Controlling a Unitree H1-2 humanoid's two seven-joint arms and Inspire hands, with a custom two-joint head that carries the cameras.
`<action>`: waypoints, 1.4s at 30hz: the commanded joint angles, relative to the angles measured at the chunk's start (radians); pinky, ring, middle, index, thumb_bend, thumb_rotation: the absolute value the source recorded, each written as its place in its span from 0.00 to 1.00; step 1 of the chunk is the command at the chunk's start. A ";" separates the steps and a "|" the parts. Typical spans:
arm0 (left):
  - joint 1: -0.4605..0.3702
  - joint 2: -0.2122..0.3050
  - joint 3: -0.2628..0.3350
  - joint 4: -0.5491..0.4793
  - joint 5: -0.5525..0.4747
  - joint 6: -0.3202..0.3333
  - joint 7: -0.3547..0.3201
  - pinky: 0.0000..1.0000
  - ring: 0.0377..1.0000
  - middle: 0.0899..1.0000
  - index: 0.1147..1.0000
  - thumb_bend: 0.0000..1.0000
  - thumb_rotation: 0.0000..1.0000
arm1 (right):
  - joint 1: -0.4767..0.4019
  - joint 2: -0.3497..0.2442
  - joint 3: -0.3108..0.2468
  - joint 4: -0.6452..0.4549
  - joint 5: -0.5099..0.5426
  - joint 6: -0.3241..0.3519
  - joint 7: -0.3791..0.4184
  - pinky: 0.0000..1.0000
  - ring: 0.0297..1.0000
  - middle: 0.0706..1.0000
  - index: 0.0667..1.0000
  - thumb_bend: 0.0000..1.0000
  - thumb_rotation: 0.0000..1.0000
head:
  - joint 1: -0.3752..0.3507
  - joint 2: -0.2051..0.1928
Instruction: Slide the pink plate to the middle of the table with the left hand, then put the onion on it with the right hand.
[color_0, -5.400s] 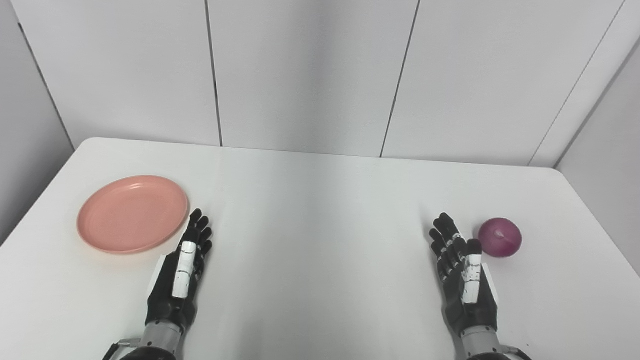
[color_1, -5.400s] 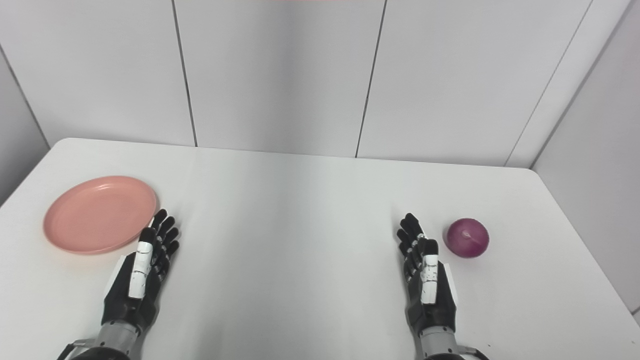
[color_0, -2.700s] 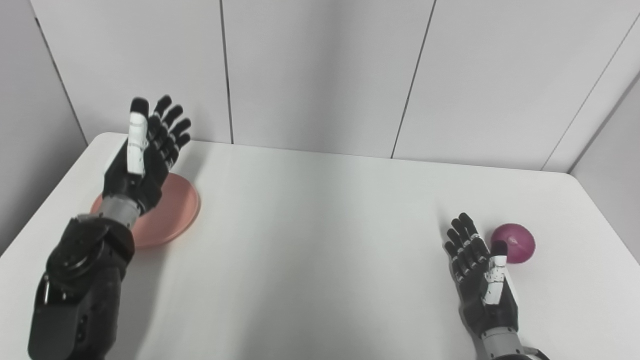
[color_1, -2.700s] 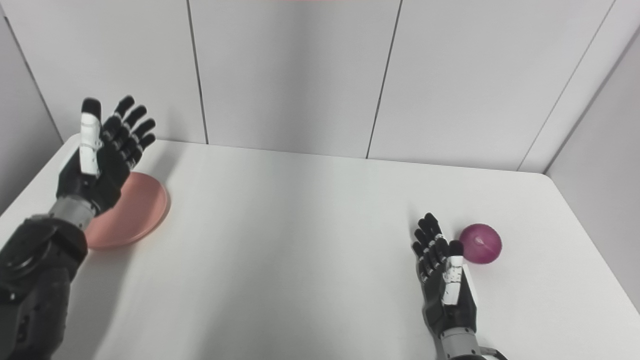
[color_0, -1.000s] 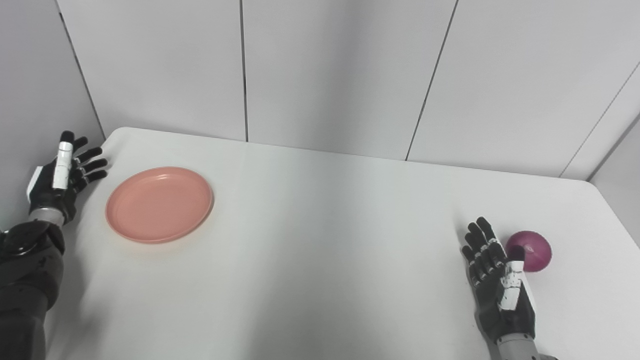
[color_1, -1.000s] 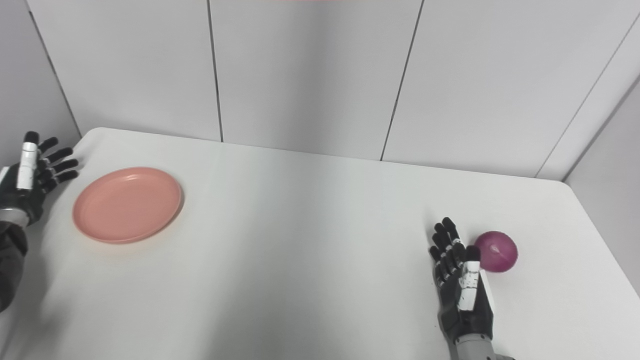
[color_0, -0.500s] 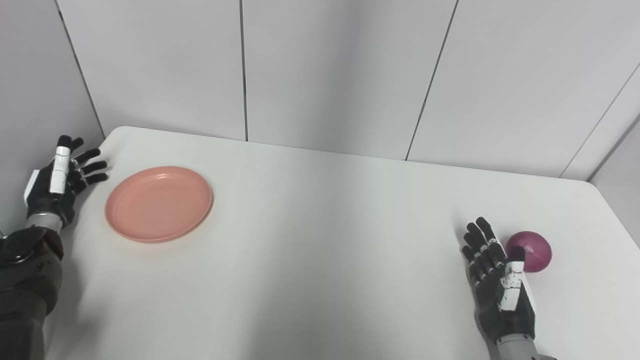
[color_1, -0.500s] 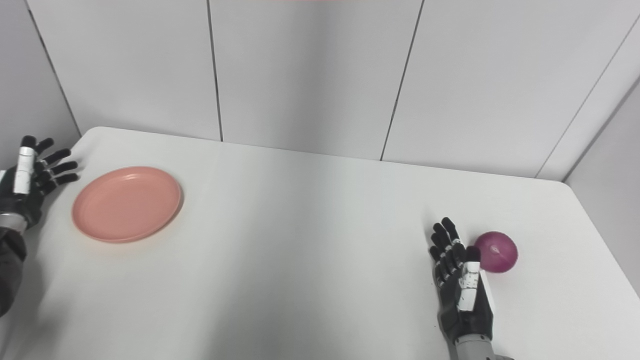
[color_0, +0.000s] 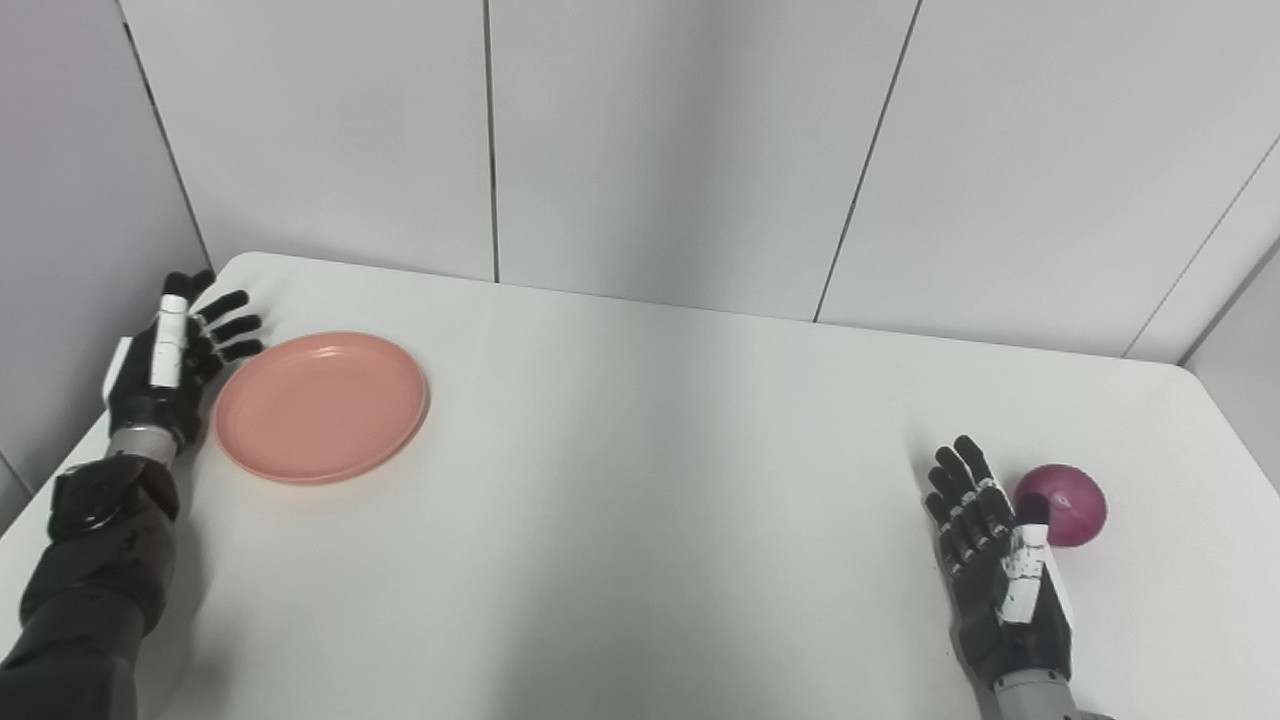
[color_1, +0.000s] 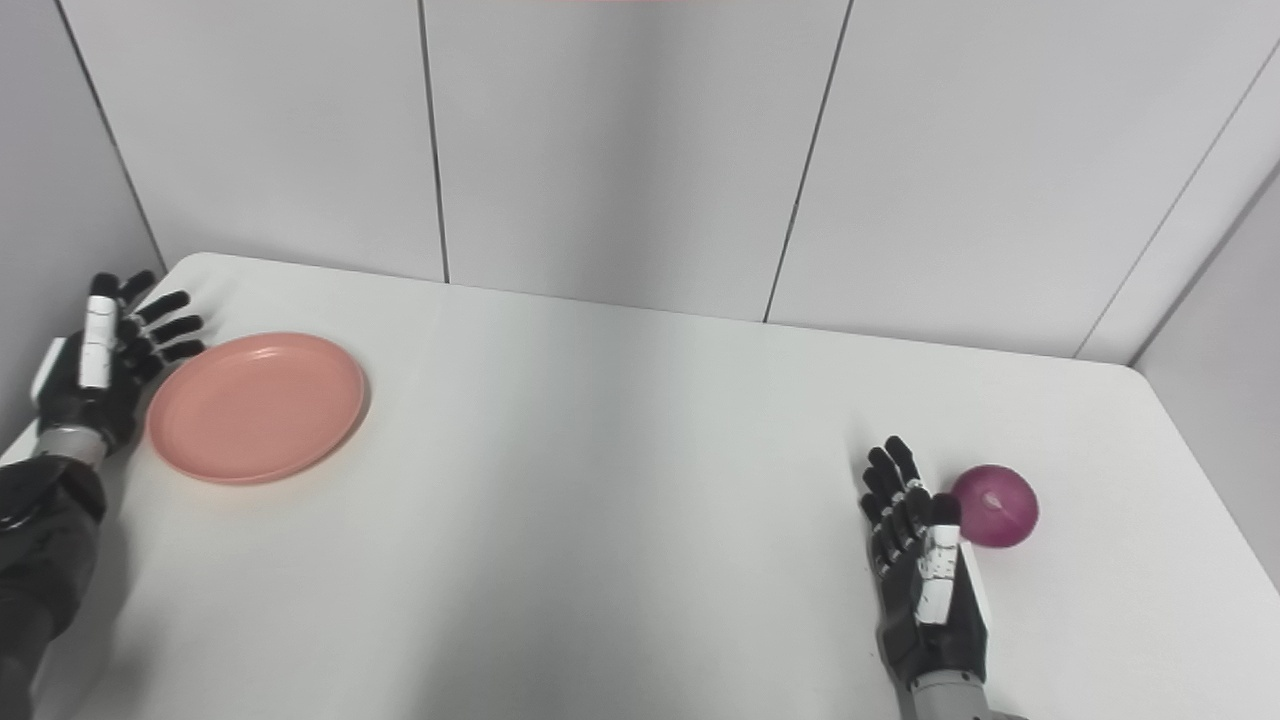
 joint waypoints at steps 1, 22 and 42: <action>-0.008 -0.016 -0.008 -0.040 0.001 0.023 0.002 0.62 0.71 0.76 0.82 0.97 0.86 | 0.070 0.023 0.000 0.055 0.002 -0.007 -0.001 1.00 0.98 0.94 0.96 0.91 1.00 | 0.001 0.000; 0.029 -0.150 -0.070 -0.273 0.024 0.186 0.067 0.75 0.77 0.82 0.90 0.93 0.92 | 0.073 0.040 0.005 0.030 0.000 0.005 -0.005 1.00 0.98 0.94 0.96 0.91 1.00 | -0.006 0.005; 0.178 -0.295 -0.110 -0.640 -0.013 0.411 0.054 0.73 0.77 0.81 0.89 0.95 0.88 | 0.079 0.048 0.010 0.007 -0.006 0.013 -0.013 1.00 0.98 0.93 0.96 0.91 1.00 | -0.012 0.016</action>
